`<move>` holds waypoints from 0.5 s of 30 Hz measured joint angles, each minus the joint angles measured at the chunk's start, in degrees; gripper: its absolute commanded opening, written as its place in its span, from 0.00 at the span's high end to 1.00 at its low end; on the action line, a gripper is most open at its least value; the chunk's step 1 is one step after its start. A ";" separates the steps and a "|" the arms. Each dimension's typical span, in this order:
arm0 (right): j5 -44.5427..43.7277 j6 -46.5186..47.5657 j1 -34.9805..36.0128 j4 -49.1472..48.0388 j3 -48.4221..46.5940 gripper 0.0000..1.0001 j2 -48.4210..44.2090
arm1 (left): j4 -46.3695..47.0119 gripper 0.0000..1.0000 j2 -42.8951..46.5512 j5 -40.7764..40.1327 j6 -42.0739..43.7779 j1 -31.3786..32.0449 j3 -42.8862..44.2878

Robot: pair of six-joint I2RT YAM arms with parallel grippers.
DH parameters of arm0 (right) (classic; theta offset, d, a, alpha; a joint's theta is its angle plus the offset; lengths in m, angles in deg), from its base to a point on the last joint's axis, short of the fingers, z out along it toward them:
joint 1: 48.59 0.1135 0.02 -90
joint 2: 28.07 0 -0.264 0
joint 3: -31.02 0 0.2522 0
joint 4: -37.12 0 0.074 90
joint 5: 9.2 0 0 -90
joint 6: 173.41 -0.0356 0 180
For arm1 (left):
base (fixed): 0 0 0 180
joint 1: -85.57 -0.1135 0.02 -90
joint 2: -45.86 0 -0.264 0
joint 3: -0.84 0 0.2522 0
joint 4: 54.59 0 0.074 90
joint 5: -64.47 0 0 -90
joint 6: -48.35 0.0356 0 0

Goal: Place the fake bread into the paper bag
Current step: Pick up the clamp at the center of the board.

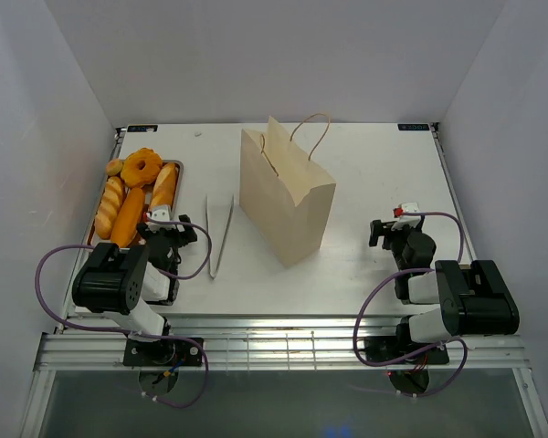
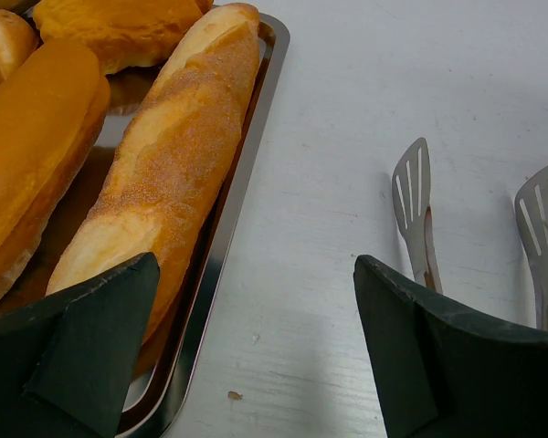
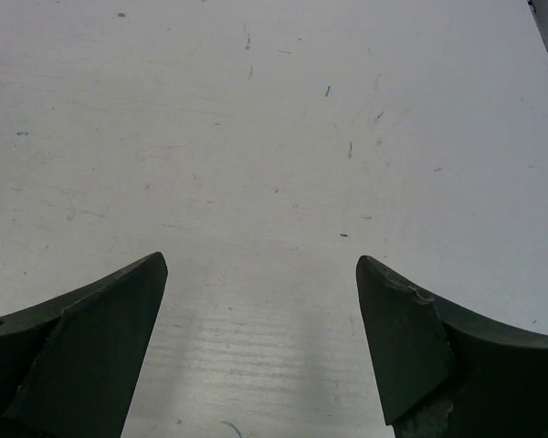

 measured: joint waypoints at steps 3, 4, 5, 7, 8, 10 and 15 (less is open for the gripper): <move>0.24 0.00 0.00 0.00 0.00 0.10 -0.02 | 0.00 0.02 0.00 0.00 0.04 0.00 0.00; 0.42 0.00 -0.02 0.00 0.00 0.10 0.00 | 0.00 0.02 0.00 -0.02 0.04 0.00 0.00; 0.44 0.00 -0.02 0.00 0.00 0.10 -0.02 | 0.00 0.02 0.00 0.00 0.04 0.00 0.00; 0.22 -0.04 0.00 0.00 0.00 0.10 -0.02 | 0.00 0.02 0.00 0.00 0.04 0.00 0.00; -0.13 -0.07 0.00 0.00 0.00 0.10 -0.02 | 0.00 0.02 0.00 -0.02 0.04 0.00 0.00; -1.20 -0.15 0.07 0.00 0.07 0.10 -0.33 | -0.15 0.02 0.28 -0.02 0.09 0.00 0.00; -8.87 -2.69 2.38 9.55 0.22 0.10 -14.12 | -7.23 0.02 9.27 -0.09 -0.20 0.00 0.81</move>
